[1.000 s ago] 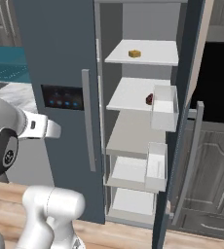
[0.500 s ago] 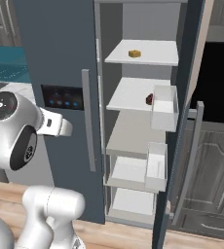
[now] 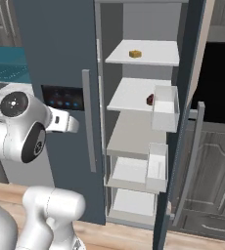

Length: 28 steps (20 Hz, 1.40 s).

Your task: Take the cakes from the fridge and place them on the empty tray on the dining counter.

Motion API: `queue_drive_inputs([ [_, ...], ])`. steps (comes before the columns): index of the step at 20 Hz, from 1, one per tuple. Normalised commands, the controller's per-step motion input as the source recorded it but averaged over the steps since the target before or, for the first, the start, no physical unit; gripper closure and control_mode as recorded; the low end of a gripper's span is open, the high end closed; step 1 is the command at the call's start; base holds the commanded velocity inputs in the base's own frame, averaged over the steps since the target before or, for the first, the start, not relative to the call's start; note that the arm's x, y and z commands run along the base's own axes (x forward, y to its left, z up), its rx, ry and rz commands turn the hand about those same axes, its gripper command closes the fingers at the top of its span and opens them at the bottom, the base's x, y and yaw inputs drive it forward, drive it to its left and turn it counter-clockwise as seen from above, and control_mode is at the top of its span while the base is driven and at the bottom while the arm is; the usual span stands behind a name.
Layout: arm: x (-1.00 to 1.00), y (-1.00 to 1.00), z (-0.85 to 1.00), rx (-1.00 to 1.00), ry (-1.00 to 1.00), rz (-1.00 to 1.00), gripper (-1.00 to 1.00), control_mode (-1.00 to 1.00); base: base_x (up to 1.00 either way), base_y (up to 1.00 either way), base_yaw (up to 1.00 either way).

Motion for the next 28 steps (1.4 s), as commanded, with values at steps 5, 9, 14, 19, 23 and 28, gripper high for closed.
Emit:
queue_drive_inputs([
  [5, 0.23, -0.09, -0.01, 0.00, 0.00, 0.00, -1.00, -1.00, 0.00, 0.00, 0.00],
  [9, 0.39, -0.02, -0.02, 0.00, 0.00, 0.00, -1.00, -1.00, 0.00, 0.00, 0.00],
  [14, 0.37, 0.00, -0.04, 0.00, 0.00, 0.00, -1.00, -1.00, 0.00, 0.00, 0.00],
  [19, 0.53, 0.00, -0.11, 0.00, 0.00, -0.02, -1.00, -1.00, 0.00, 0.00, 0.00],
  [23, 0.54, 0.01, -0.13, 0.00, 0.00, -0.01, -1.00, -1.00, 0.00, 0.00, 0.00],
  [28, 0.66, 0.11, -0.28, 0.00, -0.08, 0.00, -1.00, -1.00, 0.00, 0.00, 0.00],
])
